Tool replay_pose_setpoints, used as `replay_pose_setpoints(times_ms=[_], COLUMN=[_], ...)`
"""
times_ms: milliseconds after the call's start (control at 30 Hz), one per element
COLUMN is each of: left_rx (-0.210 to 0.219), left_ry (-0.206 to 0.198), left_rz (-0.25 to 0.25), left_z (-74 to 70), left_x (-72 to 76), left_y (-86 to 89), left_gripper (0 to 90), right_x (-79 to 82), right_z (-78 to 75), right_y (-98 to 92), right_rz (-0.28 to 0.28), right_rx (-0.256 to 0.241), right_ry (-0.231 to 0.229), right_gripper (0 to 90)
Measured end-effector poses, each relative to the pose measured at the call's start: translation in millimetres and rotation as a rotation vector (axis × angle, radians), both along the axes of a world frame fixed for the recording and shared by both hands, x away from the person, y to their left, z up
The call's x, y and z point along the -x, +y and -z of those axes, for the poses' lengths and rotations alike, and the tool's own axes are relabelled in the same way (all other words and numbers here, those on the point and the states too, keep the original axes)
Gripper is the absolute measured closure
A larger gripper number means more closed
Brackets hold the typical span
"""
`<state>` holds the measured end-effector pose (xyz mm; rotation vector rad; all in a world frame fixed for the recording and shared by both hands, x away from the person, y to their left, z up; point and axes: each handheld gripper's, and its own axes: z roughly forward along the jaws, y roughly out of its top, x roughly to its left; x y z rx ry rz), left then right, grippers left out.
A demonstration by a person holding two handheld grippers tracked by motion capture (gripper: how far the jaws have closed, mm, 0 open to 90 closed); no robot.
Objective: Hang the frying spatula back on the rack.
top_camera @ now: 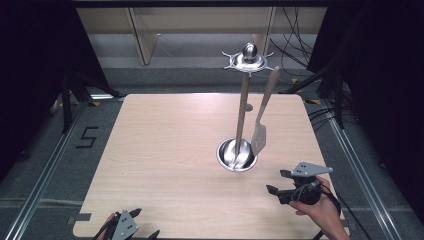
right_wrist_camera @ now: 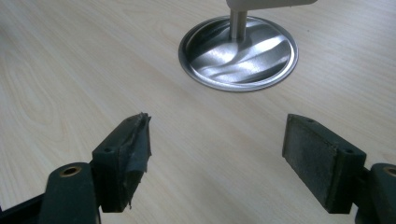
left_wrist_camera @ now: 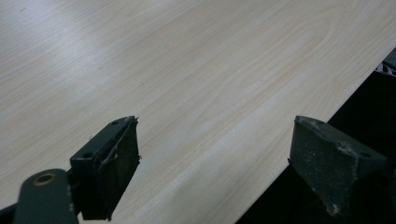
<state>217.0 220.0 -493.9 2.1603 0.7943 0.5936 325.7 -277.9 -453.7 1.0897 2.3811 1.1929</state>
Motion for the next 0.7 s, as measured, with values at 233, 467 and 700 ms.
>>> replay_pose_setpoints(times_ms=[233,467,700], left_rx=[0.012,0.013,0.039], left_ry=[0.006,0.006,0.014], left_rz=[-0.002,-0.007,-0.025], left_z=[0.1,1.3,3.1], left_x=[0.9,1.0,1.8], left_y=[0.0,-1.7,-2.6], left_gripper=[15.1,15.2,15.1], right_x=[2.9,13.0,17.0], right_z=[7.7,14.0,21.8], right_y=[0.3,4.8,6.5], right_rz=[-0.007,-0.006,-0.039], right_rx=[0.003,-0.014,-0.007], right_ry=[-0.022,0.013,0.002], right_gripper=[24.2,22.4,22.2])
